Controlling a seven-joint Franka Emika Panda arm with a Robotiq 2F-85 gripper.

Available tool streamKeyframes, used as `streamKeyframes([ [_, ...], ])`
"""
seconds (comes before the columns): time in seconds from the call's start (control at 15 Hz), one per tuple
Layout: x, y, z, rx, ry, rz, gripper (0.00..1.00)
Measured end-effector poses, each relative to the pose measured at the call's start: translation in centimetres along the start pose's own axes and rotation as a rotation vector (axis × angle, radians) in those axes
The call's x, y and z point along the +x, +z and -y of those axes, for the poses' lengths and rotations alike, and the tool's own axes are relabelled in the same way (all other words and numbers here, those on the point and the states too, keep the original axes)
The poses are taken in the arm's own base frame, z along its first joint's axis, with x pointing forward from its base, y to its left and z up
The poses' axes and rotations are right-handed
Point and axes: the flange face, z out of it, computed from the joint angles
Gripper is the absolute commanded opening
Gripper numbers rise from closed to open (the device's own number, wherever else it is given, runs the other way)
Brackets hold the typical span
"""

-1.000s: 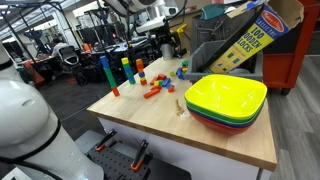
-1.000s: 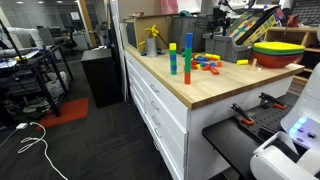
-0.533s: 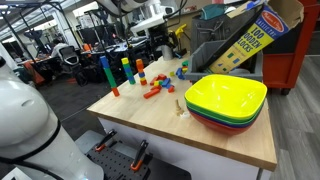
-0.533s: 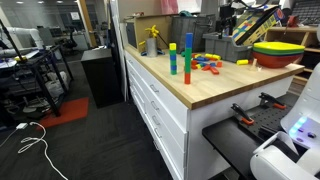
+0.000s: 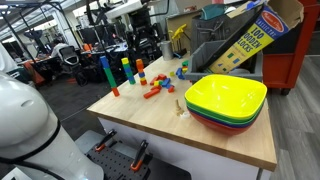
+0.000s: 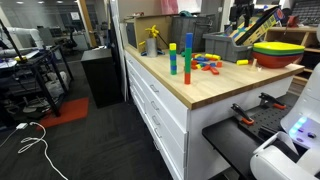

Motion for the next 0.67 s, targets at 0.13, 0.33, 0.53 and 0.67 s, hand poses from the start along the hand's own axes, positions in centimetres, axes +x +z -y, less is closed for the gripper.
streamKeyframes([
  [0.13,-1.7,-1.6,0.5,0.026,0.01,-0.011,1.0],
  [0.33,-3.7,-3.5,1.9,0.066,0.012,-0.032,1.0],
  [0.53,-4.4,-4.0,3.0,0.074,0.014,-0.04,1.0],
  [0.67,-4.5,-3.8,3.0,0.075,0.014,-0.037,1.0],
])
